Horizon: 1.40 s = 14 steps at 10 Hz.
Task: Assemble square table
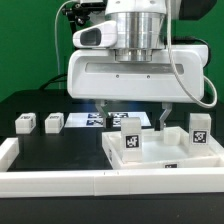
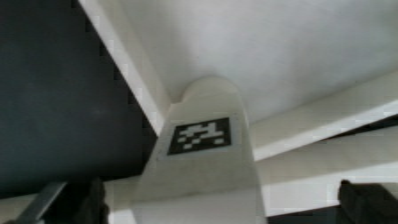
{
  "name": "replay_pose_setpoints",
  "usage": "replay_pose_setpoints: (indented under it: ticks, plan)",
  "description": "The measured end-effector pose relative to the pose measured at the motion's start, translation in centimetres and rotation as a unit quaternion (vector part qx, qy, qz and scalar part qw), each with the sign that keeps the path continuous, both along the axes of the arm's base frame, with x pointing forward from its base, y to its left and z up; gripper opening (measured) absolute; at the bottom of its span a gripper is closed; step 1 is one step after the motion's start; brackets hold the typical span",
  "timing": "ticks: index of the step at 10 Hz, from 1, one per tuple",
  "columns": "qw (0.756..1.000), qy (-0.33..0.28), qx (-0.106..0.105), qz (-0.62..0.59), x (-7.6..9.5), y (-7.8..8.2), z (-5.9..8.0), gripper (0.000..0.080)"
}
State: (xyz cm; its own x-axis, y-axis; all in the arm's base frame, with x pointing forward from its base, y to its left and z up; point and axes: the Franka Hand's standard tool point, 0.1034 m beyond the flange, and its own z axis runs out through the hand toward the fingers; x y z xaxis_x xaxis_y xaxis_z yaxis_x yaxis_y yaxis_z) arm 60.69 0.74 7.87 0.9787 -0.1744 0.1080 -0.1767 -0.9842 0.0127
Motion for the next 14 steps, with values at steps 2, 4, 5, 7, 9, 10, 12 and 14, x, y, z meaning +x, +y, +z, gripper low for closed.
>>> replay_pose_setpoints:
  ticks: [2, 4, 5, 7, 9, 10, 12, 14]
  plan:
    - [0.999, 0.000, -0.004, 0.033, 0.04, -0.07, 0.02, 0.0649]
    - [1.000, 0.000, -0.003, 0.031, 0.04, -0.08, 0.02, 0.0521]
    - [1.000, 0.000, -0.003, 0.031, 0.04, -0.08, 0.02, 0.0382]
    - [1.000, -0.001, -0.003, 0.025, 0.05, -0.08, 0.03, 0.0291]
    - [1.000, -0.001, -0.002, 0.017, 0.04, -0.08, 0.02, 0.0291]
    - [1.000, -0.001, -0.001, 0.015, 0.04, -0.08, 0.02, 0.0291]
    - [0.998, -0.004, 0.010, -0.064, 0.00, -0.22, -0.04, 0.0291]
    - [0.988, -0.009, 0.030, -0.153, -0.01, -0.78, -0.06, 0.0291]
